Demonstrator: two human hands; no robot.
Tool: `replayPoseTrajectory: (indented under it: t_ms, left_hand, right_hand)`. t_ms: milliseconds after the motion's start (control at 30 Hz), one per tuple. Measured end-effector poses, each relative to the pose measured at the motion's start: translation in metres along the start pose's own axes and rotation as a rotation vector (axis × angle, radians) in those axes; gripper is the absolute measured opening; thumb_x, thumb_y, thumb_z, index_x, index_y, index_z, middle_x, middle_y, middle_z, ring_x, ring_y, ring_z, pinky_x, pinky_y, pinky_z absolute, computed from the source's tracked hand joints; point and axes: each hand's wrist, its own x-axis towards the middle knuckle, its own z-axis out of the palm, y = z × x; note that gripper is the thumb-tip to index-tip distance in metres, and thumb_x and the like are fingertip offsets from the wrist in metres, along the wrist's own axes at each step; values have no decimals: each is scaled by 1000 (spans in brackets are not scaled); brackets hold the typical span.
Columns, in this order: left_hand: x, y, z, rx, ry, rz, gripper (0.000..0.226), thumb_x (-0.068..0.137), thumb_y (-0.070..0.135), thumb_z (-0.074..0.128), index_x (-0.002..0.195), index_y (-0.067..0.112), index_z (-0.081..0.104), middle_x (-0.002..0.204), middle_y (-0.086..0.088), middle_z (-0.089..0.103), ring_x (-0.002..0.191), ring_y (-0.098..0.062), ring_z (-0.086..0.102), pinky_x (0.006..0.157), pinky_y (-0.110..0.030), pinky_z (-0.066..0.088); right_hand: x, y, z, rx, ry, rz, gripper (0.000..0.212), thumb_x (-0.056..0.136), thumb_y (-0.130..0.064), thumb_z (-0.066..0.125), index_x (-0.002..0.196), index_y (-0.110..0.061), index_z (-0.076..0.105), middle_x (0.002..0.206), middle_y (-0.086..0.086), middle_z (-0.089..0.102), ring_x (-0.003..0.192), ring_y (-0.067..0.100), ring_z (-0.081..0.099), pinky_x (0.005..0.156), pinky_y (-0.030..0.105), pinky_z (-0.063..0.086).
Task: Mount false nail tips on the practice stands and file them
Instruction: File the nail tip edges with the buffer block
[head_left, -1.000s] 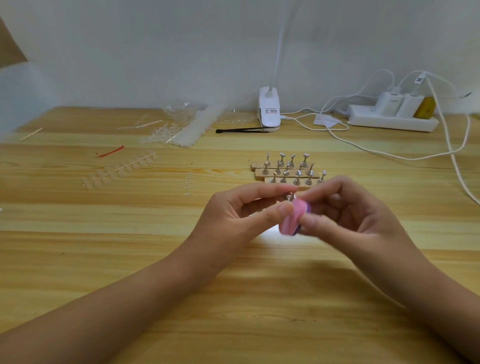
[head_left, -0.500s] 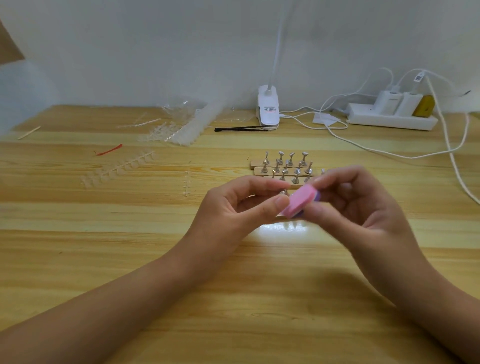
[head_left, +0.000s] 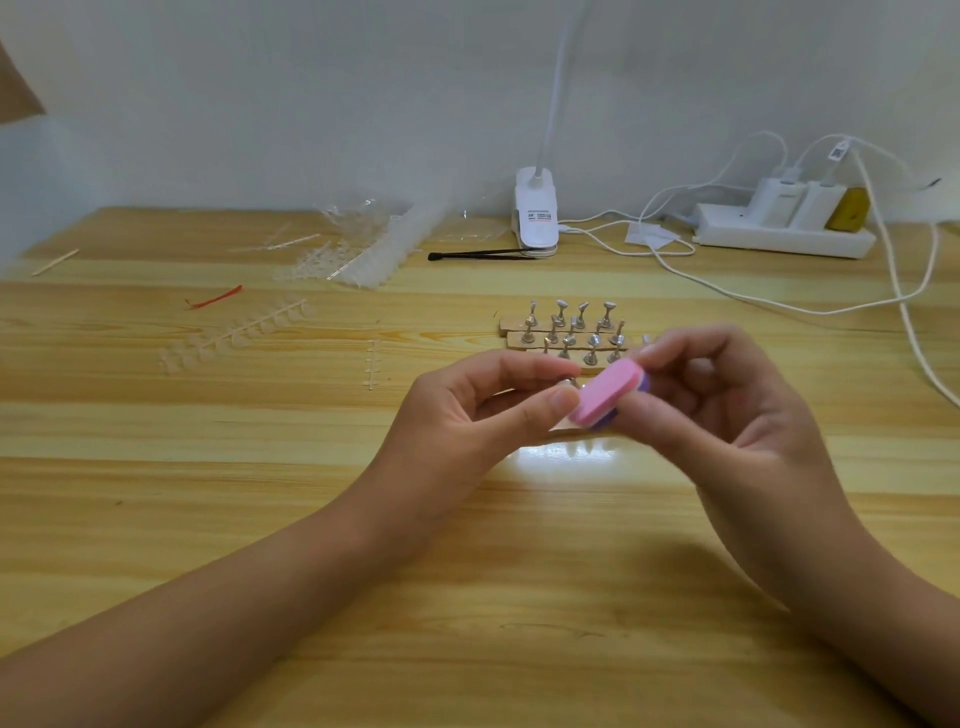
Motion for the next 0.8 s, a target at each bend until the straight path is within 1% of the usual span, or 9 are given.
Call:
replayPoseTrajectory:
  t_ms: [67,133,200,267,367,500,600,633,800]
  left_hand:
    - [0,0,0,4,4,2,29,78,24,71,105,14,74,95,4,77,87,-5,71,76,-13,52]
    - [0,0,0,-11,0,-4,30,78,23,71,106,13,73,97,0,77,90,-9,73,76,-16,54]
    - [0,-1,0,-15,-4,2,29,79,23,71,106,13,73,100,-1,77,92,-11,73,77,-16,54]
    - [0,0,0,-10,-3,12,27,79,23,71,105,15,74,98,2,77,92,-7,72,77,-14,53]
    - [0,-1,0,-7,-8,8,27,78,25,72,104,18,74,98,2,77,92,-9,73,77,-16,54]
    - [0,0,-1,3,2,17,28,79,26,72,105,18,75,101,0,76,94,-8,72,78,-15,53]
    - [1,-1,-1,-12,-6,5,27,78,26,74,104,20,75,100,0,77,95,-11,72,79,-19,54]
    - [1,-1,-1,-9,-9,6,27,77,27,74,104,20,75,100,0,77,95,-12,72,79,-19,54]
    - [0,-1,-2,44,-23,40,23,81,24,75,103,27,76,101,5,76,100,-8,70,81,-15,53]
  right_hand:
    - [0,-1,-1,4,2,-1,22,80,-19,76,94,-19,60,91,1,70,86,17,70,77,25,56]
    - [0,-2,1,-12,-51,37,22,76,-20,74,93,-19,61,90,0,70,87,15,70,76,22,55]
    - [0,0,0,-14,-30,25,22,77,-21,76,93,-20,61,90,0,70,87,16,70,77,26,57]
    - [0,0,-1,-21,-7,15,23,79,-22,79,94,-20,61,92,1,70,89,19,70,79,30,58]
    - [-1,0,0,-49,-75,64,25,76,-22,77,94,-16,61,91,4,71,88,20,70,77,28,57]
    - [-1,-2,-2,6,27,-16,24,79,-27,79,94,-19,62,91,5,71,87,22,71,78,32,58]
    - [-1,2,0,-41,-94,55,23,79,-20,77,93,-15,61,91,7,72,87,20,71,75,24,56]
    - [-2,2,1,-41,-95,41,22,78,-18,77,93,-15,61,91,5,72,88,19,70,75,24,56]
    - [7,-12,-10,121,165,-126,24,77,-28,77,94,-25,60,85,-11,69,89,15,70,86,28,55]
